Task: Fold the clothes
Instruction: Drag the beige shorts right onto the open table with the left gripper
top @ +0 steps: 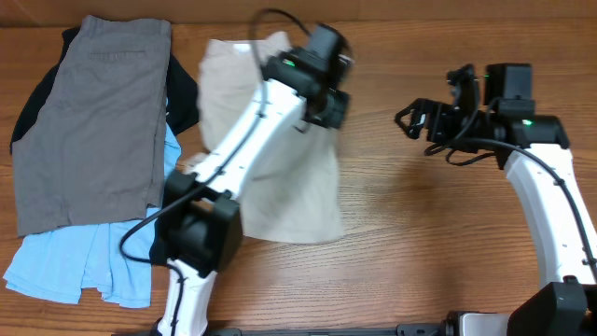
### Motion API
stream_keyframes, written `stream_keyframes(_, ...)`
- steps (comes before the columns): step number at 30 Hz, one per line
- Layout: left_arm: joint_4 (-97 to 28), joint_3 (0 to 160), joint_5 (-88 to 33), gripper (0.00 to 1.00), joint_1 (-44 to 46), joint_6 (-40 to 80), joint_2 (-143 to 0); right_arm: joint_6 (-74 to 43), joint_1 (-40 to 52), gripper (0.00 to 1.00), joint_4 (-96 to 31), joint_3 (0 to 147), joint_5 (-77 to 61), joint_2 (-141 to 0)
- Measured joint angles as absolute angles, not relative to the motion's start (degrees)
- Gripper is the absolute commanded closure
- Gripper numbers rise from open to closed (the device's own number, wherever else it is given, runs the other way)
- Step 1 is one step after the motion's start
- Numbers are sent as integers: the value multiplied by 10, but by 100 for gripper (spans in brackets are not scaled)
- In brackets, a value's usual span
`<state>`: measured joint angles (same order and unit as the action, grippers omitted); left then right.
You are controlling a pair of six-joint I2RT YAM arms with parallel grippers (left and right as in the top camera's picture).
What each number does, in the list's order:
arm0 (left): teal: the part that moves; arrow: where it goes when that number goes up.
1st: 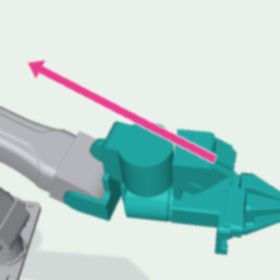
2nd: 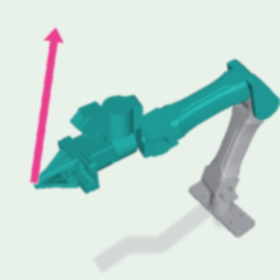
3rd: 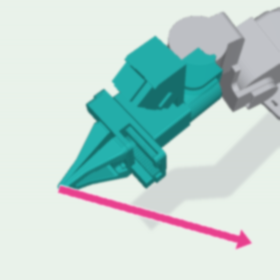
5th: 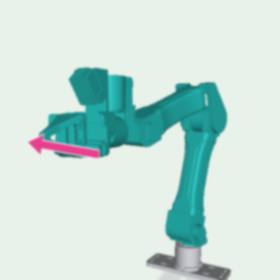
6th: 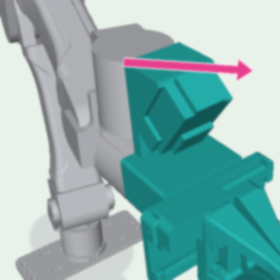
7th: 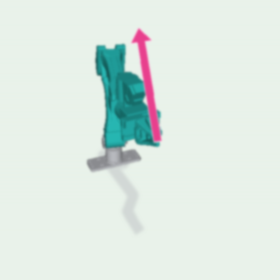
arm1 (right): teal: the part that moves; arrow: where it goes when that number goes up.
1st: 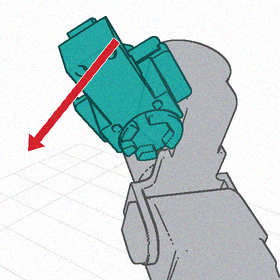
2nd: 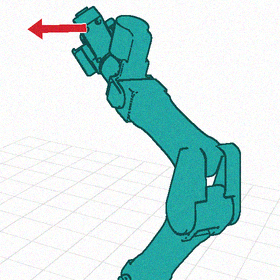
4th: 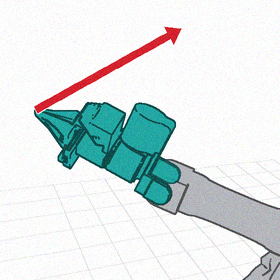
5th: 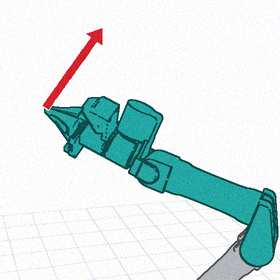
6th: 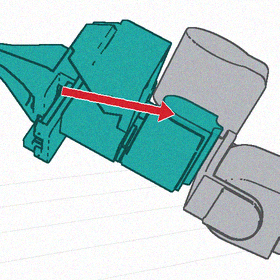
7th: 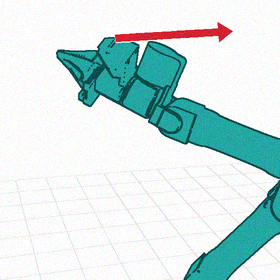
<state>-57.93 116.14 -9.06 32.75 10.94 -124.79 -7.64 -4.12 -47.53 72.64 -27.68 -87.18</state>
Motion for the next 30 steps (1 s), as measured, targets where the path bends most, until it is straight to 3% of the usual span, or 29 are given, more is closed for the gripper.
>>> stream_keyframes(11, -499, 1161, -132, 96, 415, 147, -1287, -91, -228, 1, -473, 743, -362, -872)
stream_keyframes(18, -458, 1161, -194, 93, 439, 156, -1287, -92, -265, 1, -471, 743, -390, -872)
stream_keyframes(19, -456, 1161, -203, 76, 442, 158, -1287, -92, -266, 0, -470, 743, -391, -872)
stream_keyframes(21, -455, 1161, -218, 18, 444, 161, -1287, -92, -267, 0, -465, 743, -392, -872)
stream_keyframes(22, -455, 1161, -223, 0, 444, 162, -1287, -92, -267, 0, -463, 743, -393, -872)
stream_keyframes(30, -559, 1232, -245, 0, 396, 164, -1288, -91, -266, 0, -455, 744, -397, -872)
